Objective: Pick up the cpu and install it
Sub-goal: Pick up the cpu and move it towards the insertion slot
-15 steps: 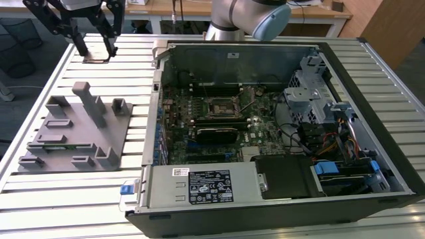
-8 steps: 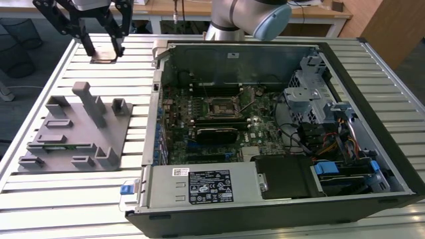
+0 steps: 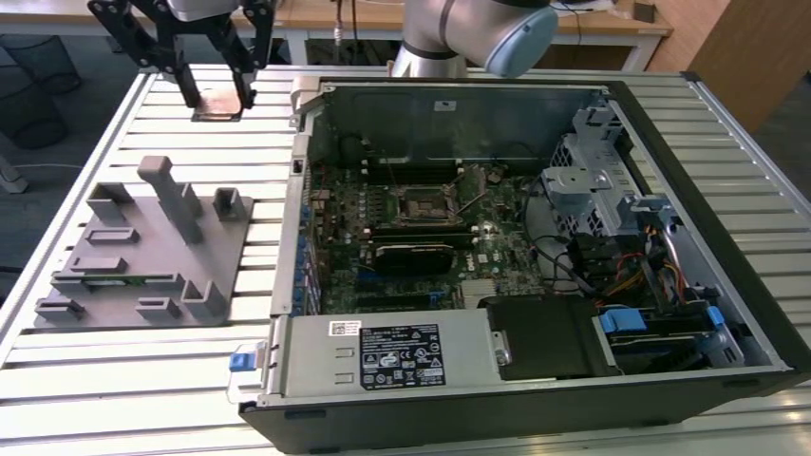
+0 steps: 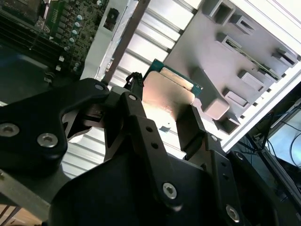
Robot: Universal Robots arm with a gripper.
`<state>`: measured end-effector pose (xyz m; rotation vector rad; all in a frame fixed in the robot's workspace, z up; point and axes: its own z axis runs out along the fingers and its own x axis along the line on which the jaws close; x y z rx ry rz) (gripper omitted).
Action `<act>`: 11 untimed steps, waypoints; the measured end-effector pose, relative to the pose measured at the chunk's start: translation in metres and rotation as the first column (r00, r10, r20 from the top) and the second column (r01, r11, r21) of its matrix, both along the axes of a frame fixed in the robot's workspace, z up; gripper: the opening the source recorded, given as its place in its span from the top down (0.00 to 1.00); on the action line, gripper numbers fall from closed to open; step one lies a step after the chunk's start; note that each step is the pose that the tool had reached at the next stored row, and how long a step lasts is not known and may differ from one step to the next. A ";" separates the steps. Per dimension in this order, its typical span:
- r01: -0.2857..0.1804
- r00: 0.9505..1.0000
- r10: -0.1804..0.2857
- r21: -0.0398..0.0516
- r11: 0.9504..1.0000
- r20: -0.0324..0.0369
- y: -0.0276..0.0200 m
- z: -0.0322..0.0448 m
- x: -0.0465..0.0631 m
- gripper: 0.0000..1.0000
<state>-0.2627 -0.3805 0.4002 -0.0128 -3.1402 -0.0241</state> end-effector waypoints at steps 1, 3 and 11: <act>0.000 1.000 0.000 0.000 1.000 0.000 0.0000 -0.0001 0.003 0.47; 0.000 1.000 0.000 0.000 1.000 0.000 0.0000 -0.0001 0.008 0.47; 0.000 1.000 0.000 0.000 1.000 0.000 0.0000 -0.0008 0.030 0.47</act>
